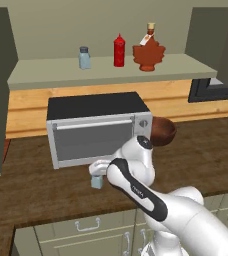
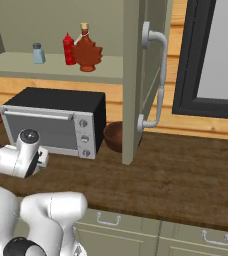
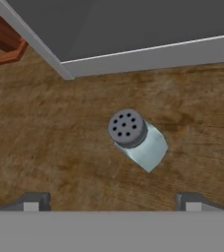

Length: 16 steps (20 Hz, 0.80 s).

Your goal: Put the shaker and condiment bottle from the counter next to their counterparts in the cabinet.

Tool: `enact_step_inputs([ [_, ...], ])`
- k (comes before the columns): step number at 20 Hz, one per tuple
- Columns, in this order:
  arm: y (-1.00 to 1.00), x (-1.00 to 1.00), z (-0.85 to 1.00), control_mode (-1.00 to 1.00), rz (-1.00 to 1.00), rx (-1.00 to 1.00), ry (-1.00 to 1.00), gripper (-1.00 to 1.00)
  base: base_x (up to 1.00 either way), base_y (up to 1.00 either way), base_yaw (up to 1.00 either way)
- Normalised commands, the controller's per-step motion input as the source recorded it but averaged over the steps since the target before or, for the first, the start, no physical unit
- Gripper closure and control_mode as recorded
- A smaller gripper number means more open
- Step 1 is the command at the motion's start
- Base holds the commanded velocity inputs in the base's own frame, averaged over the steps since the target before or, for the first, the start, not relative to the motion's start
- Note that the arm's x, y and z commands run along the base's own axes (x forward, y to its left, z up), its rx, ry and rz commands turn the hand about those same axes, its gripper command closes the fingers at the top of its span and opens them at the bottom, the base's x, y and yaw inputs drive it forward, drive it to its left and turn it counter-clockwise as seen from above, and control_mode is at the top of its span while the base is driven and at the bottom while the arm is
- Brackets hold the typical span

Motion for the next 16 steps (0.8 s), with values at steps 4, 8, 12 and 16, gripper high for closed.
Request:
enact_step_inputs([
  [4,0.0,0.0,-0.12,-1.0,0.0,0.02,0.0,-1.0,0.0,0.0,0.0],
  [8,0.0,0.08,-0.24,-1.0,-0.01,0.0,0.01,-1.0,0.0,0.0,0.0],
  [12,0.04,0.03,-0.11,-1.0,-0.03,0.01,0.0,-1.0,0.0,0.0,0.0],
  [16,0.13,0.11,-0.03,-1.0,-0.08,0.0,0.0,-1.0,0.0,0.0,0.0],
])
